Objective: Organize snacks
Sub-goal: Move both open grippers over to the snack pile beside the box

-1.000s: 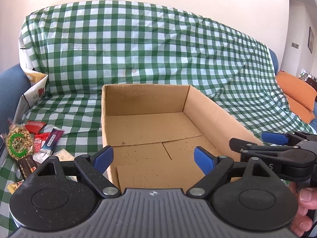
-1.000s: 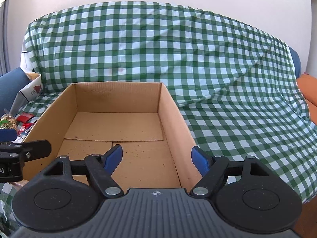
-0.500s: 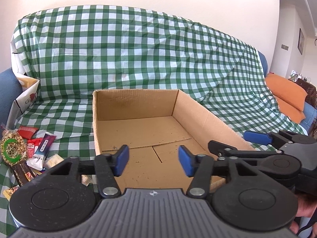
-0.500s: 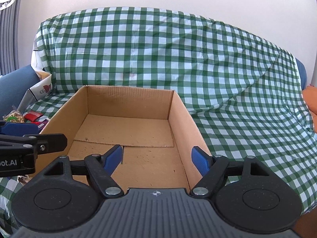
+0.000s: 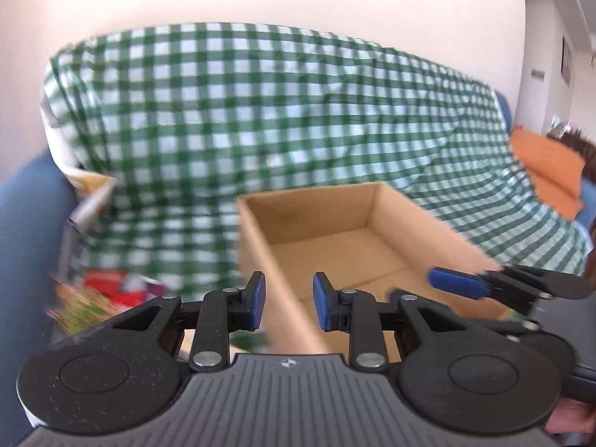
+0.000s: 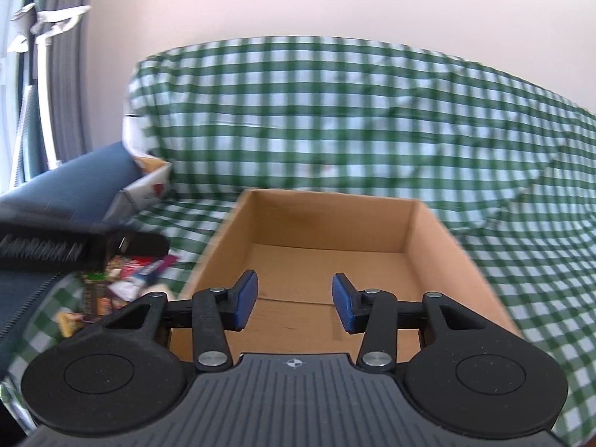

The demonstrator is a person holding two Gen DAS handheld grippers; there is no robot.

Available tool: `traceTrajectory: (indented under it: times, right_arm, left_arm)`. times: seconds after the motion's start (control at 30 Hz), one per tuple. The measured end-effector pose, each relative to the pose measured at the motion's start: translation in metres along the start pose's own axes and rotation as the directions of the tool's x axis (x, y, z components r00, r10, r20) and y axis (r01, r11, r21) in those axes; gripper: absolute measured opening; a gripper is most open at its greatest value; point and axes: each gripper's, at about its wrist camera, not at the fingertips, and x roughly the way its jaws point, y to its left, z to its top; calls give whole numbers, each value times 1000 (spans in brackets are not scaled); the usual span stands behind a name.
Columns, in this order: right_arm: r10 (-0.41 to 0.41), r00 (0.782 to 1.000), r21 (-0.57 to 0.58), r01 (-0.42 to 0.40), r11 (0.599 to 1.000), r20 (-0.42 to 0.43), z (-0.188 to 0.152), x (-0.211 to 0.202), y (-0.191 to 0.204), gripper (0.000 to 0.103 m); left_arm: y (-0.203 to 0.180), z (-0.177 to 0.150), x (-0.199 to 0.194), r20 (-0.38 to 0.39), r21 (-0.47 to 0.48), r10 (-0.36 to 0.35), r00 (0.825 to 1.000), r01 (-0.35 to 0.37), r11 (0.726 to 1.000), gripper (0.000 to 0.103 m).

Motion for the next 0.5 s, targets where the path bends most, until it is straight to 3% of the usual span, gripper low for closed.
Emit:
traceTrajectory:
  times: [0.17,0.23,0.37,0.5]
  right_arm:
    - [77,997,-58,-77,995,5,2,12,43,46]
    - [97,995,-98,-97,990,-4,2,20,63,46]
    - [129,991,-150,-134,980,-47,-3,44,100,46]
    - [100,987,-200,-123,972,-122,-9,79,135,46]
  left_arm:
    - [68,-25,17,-97,-132,63,993,-76,988,32]
    - [91,-32,32,-210,-203,112,971,-155,967,32]
    - [128,-38,37,-262,-345,152,953,-239,908,50]
    - [150,-46,47,-333,-441,131,934,-277,854,56]
